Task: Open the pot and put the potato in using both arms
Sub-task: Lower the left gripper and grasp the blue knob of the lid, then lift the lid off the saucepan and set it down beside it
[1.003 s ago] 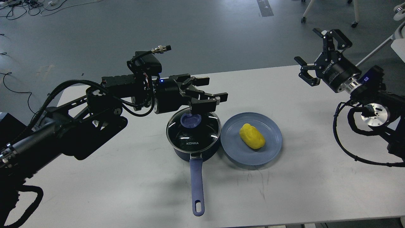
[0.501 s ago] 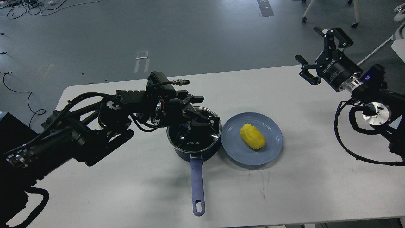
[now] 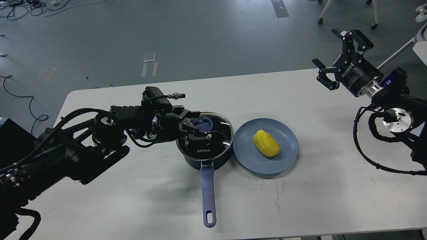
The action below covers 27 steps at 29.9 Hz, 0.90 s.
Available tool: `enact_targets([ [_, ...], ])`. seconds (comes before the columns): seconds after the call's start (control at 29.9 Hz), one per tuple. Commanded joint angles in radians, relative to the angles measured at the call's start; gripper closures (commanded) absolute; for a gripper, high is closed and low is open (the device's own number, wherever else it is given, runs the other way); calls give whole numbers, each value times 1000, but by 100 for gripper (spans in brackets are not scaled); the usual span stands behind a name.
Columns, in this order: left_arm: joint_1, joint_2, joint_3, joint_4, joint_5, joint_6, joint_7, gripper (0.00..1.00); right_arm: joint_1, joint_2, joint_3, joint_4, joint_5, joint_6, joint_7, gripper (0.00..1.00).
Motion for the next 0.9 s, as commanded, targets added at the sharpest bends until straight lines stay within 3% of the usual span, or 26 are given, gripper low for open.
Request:
enact_targets([
  [0.0,2,8,2,0,0,9,0,4,-1,0,-1,0,0,0,0,0],
  [0.17,2,11,2,-2,0,17,0,10,-2,0,-1,0,0,0,0,0],
  [0.27,2,23,2,-12,0,17,0,35,-2,0,-1,0,0,0,0,0],
  [0.43,4,34,2,-25,0,17,0,42,-2,0,-1,0,0,0,0,0],
  [0.5,2,38,1,-46,0,17,0,52,-2,0,-1,0,0,0,0,0],
  [0.67,-7,43,-5,-81,-2,15,0,59,-2,0,-1,0,0,0,0,0],
  [0.87,-48,80,-7,-98,-24,15,0,60,-2,-3,-1,0,0,0,0,0],
])
